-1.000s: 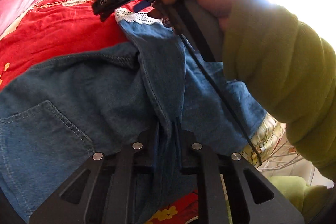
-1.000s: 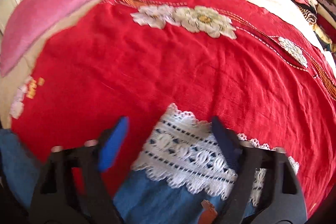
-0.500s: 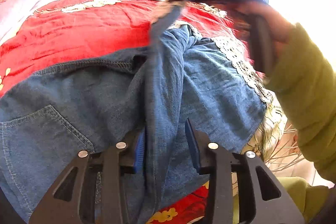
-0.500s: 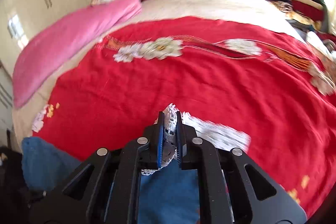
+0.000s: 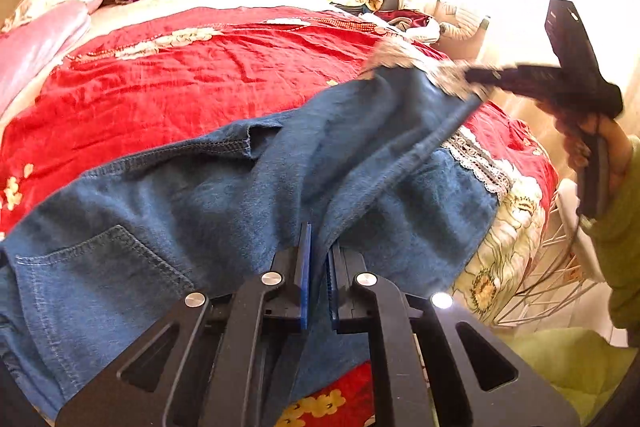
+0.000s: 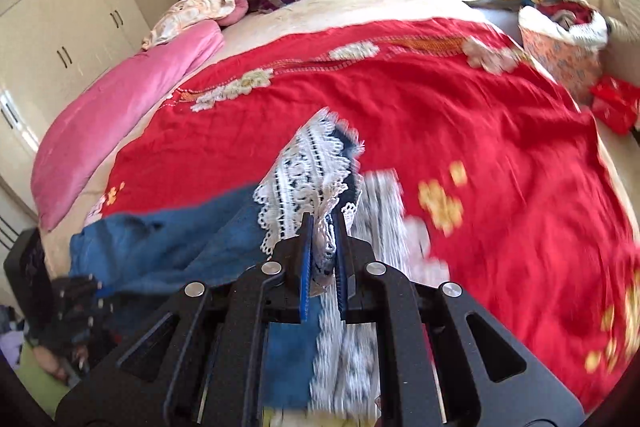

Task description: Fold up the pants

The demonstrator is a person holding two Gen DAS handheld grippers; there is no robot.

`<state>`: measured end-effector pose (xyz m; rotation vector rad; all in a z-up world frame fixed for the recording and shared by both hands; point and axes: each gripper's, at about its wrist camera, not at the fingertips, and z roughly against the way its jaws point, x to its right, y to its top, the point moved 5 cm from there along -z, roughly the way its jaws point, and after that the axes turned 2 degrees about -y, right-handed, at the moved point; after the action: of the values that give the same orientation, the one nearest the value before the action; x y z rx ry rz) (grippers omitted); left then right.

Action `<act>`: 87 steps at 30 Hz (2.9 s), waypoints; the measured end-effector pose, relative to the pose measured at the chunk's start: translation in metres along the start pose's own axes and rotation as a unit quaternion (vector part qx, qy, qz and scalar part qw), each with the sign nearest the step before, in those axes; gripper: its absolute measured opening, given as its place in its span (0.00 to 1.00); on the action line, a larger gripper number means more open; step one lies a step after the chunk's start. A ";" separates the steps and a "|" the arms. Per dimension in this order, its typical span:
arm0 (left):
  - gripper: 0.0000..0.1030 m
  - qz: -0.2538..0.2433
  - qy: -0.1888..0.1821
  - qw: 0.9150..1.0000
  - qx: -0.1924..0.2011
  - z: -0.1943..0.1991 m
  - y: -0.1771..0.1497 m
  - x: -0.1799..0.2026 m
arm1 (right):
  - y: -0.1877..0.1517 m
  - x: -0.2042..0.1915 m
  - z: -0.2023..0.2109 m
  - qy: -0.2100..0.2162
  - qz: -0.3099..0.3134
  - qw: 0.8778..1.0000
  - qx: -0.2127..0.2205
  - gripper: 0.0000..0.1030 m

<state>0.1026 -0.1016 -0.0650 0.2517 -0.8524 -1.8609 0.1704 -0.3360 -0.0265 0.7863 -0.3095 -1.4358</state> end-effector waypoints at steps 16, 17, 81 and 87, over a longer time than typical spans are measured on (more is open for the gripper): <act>0.07 -0.042 0.022 0.997 -0.057 -0.010 -0.027 0.013 | -0.081 0.035 0.003 -0.025 -0.015 0.999 -0.040 0.11; 0.07 -0.045 0.021 0.997 -0.059 -0.010 -0.028 0.014 | -0.082 0.035 0.006 -0.032 -0.009 0.999 -0.037 0.16; 0.44 0.222 0.178 0.957 0.052 0.102 -0.058 -0.195 | -0.119 -0.085 0.013 0.087 0.330 0.939 -0.050 0.34; 0.44 0.225 0.198 0.952 0.064 0.108 -0.053 -0.203 | -0.097 -0.015 0.009 -0.009 0.232 0.972 -0.038 0.34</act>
<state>0.0987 0.1342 -0.0620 0.4533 -0.6809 -1.2737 0.0891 -0.3192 -0.0788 0.5903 -0.4193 -1.0085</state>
